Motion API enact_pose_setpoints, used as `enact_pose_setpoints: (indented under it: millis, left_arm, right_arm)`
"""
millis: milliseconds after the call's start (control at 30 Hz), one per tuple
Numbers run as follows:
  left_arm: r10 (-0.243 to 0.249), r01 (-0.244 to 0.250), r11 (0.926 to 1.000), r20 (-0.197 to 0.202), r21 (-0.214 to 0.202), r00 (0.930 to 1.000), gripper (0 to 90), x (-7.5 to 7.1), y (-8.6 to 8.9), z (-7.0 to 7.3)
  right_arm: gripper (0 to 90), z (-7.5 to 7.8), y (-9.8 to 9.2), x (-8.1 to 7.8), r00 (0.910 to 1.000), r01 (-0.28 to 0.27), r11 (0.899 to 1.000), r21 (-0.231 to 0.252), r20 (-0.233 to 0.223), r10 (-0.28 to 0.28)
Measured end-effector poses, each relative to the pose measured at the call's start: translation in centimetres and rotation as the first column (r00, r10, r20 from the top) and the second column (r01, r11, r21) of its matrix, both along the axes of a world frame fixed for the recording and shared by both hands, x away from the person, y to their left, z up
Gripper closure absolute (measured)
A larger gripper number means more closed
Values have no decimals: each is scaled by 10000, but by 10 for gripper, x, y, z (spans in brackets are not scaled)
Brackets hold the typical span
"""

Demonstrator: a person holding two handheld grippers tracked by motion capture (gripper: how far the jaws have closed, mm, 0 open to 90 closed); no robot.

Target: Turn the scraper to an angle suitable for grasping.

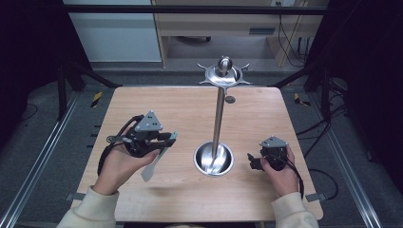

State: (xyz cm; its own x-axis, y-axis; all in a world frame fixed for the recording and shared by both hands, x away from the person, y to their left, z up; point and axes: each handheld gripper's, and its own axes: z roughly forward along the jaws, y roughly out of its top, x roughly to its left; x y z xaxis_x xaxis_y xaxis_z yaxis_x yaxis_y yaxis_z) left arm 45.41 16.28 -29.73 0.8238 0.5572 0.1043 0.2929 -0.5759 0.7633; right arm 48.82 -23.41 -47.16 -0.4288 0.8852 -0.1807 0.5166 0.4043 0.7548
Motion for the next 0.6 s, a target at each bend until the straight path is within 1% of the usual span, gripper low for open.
enact_pose_setpoints:
  millis: [33,100,133,167,200,300,333,367,467,533,600]
  left_arm:
    - [0,0,10000,0,0,10000,743,0,0,0]
    - [-43,45,9998,96,-178,9999,743,0,0,5]
    - [-71,73,9998,145,-170,9999,743,0,0,6]
    - [-41,48,9994,210,-354,9998,743,0,-1,10]
    - [-41,48,9994,210,-354,9998,743,0,-1,10]
    - [-69,84,9986,290,-520,9996,743,-1,-3,16]
    - [-102,123,9979,333,-640,9994,743,-1,-4,19]
    - [-102,123,9979,333,-640,9994,743,-1,-4,19]
    - [-331,379,9935,458,-1074,9984,743,-3,-5,26]
    - [-378,444,9932,628,-1073,9973,743,-4,-7,33]
    - [-388,463,9927,688,-1115,9969,743,-4,-8,36]
  right_arm:
    - [87,0,0,0,10000,3,10000,-7,-10,-3]
    - [87,0,0,0,10000,12,10000,-5,-1,-12]
    - [87,0,-1,0,10000,6,10000,-19,-14,-6]
    - [87,-1,-1,0,10000,20,10000,22,-18,-20]
    - [87,-1,-1,0,10000,20,10000,22,-18,-20]
    - [87,-1,-1,0,10000,29,10000,5,-15,-29]
    - [87,-1,-1,0,10000,19,10000,1,-12,-19]
    - [87,-1,-1,0,10000,19,10000,1,-12,-19]
    - [88,0,0,0,10000,-2,10000,-23,11,2]
    - [88,0,-1,0,10000,-4,10000,-33,-4,4]
    - [88,0,-1,0,10000,-5,10000,-28,5,5]
